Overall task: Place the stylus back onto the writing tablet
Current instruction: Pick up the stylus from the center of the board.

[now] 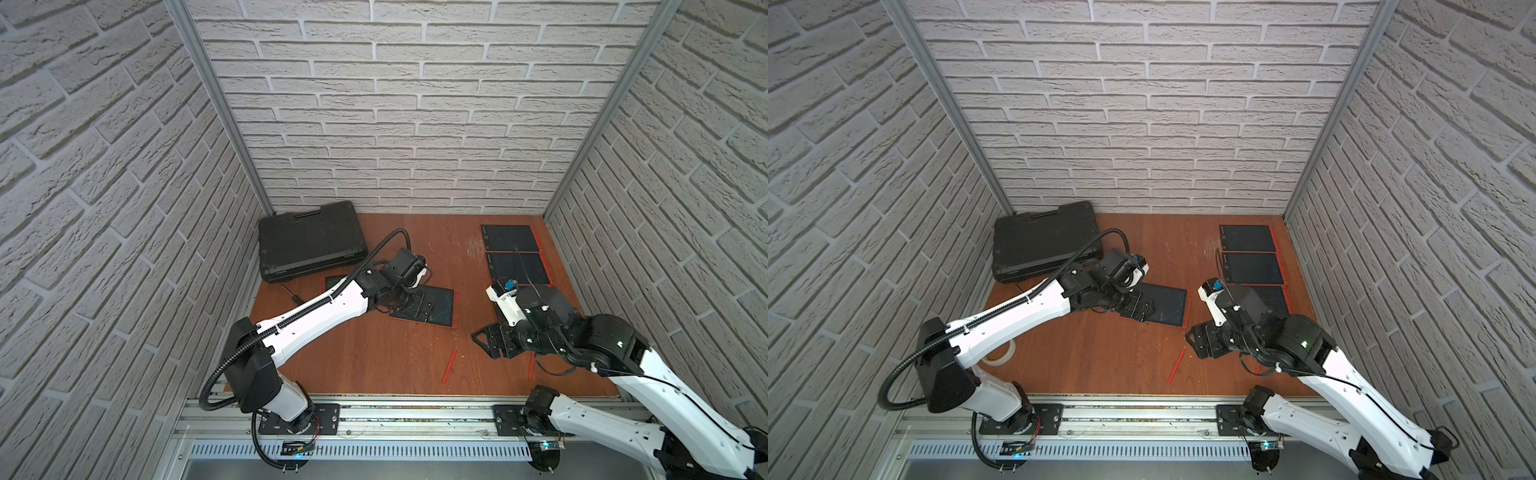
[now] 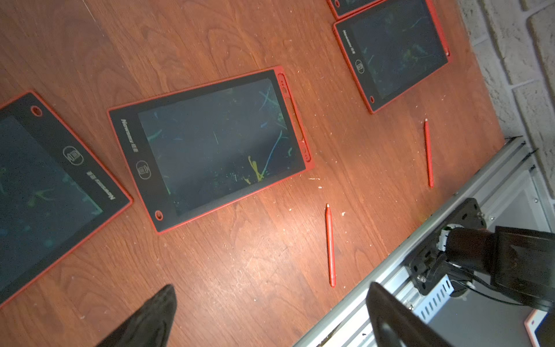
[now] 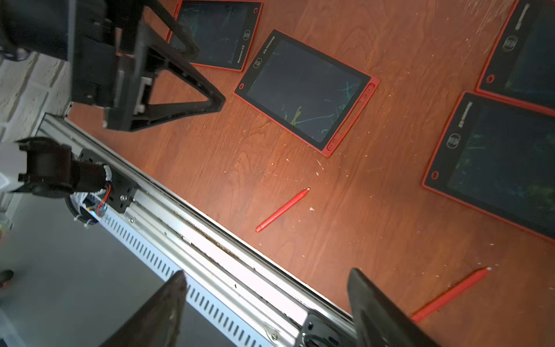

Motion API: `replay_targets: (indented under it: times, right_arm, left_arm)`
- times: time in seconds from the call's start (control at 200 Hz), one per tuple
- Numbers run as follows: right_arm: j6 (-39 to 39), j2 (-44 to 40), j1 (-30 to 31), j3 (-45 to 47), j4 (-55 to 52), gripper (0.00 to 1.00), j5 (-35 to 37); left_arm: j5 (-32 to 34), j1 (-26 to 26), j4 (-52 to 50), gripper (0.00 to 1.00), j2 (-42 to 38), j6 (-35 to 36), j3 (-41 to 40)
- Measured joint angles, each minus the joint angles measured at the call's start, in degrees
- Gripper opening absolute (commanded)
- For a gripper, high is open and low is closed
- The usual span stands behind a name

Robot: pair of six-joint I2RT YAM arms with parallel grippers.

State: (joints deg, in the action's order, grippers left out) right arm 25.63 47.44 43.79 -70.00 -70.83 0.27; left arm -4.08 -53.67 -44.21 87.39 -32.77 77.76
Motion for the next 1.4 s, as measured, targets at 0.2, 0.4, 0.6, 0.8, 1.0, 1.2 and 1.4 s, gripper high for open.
replay_targets:
  times: [0.2,0.4,0.6,0.8,1.0,1.2,1.4]
  right_arm:
    - [-2.5,-4.0,0.0,-1.9,-7.3,0.96,-0.1]
    - [-4.3,-8.8,0.0,1.3,-9.9,0.94,-0.6]
    - [-5.0,-10.4,0.0,4.6,-10.6,0.94,-0.6]
    - [-5.0,-10.8,0.0,6.5,-10.1,0.94,-1.1]
    - [-5.1,-11.3,0.0,8.0,-9.5,0.94,-1.9]
    - [-5.1,-11.9,0.0,9.0,-9.2,0.94,-2.3]
    - [-5.1,-13.0,0.0,9.9,-8.2,0.94,-2.2]
  left_arm:
    - [3.0,-7.1,0.3,0.89,4.2,-5.6,0.0]
    - [3.1,-11.5,1.7,0.76,10.4,-8.9,0.2]
    - [3.0,-14.1,3.0,0.63,16.1,-10.5,2.9]
    - [4.3,-15.9,4.5,0.53,18.5,-13.8,3.3]
    - [5.3,-17.4,4.7,0.46,23.2,-15.1,6.6]
    - [5.1,-17.8,4.6,0.38,25.6,-15.4,7.1]
    - [5.0,-18.4,4.6,0.38,26.7,-15.5,7.2]
